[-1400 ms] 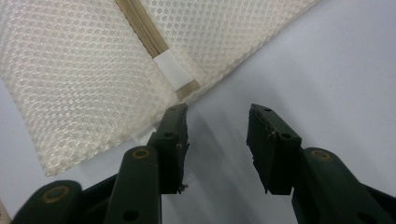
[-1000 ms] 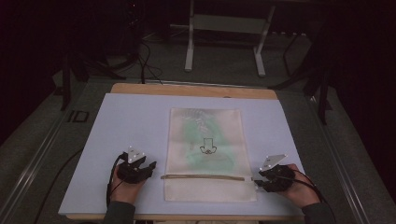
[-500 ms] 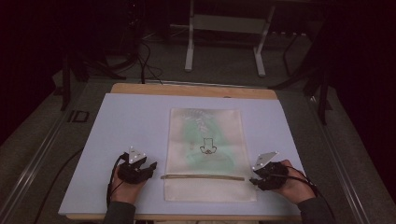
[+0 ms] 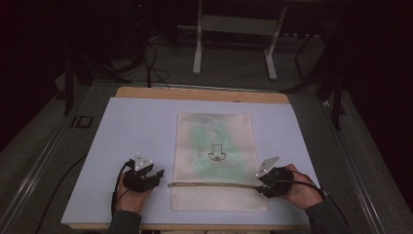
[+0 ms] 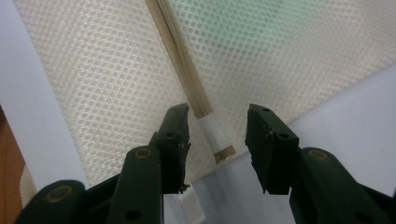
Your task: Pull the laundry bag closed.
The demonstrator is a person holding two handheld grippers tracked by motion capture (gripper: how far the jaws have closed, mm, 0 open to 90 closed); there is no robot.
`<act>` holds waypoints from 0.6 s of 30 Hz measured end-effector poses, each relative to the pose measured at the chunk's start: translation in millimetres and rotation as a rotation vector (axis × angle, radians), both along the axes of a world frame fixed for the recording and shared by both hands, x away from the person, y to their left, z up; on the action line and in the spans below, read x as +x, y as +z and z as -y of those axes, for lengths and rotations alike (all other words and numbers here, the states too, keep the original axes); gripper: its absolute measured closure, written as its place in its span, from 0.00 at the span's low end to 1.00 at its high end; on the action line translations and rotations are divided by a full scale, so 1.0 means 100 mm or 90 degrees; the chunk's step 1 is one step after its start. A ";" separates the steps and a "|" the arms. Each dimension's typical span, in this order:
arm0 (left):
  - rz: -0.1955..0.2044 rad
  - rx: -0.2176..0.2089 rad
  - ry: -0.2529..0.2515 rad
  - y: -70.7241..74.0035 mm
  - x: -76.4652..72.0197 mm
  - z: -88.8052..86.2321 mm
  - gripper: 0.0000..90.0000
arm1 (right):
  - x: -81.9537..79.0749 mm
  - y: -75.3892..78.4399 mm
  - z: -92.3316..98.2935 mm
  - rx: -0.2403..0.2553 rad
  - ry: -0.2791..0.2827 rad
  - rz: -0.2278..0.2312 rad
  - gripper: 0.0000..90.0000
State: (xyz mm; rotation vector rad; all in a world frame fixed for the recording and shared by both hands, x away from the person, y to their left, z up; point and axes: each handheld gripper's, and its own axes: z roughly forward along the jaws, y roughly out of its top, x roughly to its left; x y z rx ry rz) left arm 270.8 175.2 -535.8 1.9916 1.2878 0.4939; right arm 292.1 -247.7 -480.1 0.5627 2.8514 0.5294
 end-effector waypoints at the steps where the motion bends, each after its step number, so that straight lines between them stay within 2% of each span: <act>1: -0.001 0.000 -0.001 0.00 0.00 0.00 0.55 | 0.00 0.00 -0.03 0.001 0.004 0.001 0.66; 18: -0.003 -0.001 -0.004 0.00 0.00 0.00 0.56 | 0.05 0.01 -0.28 -0.005 0.047 -0.009 0.65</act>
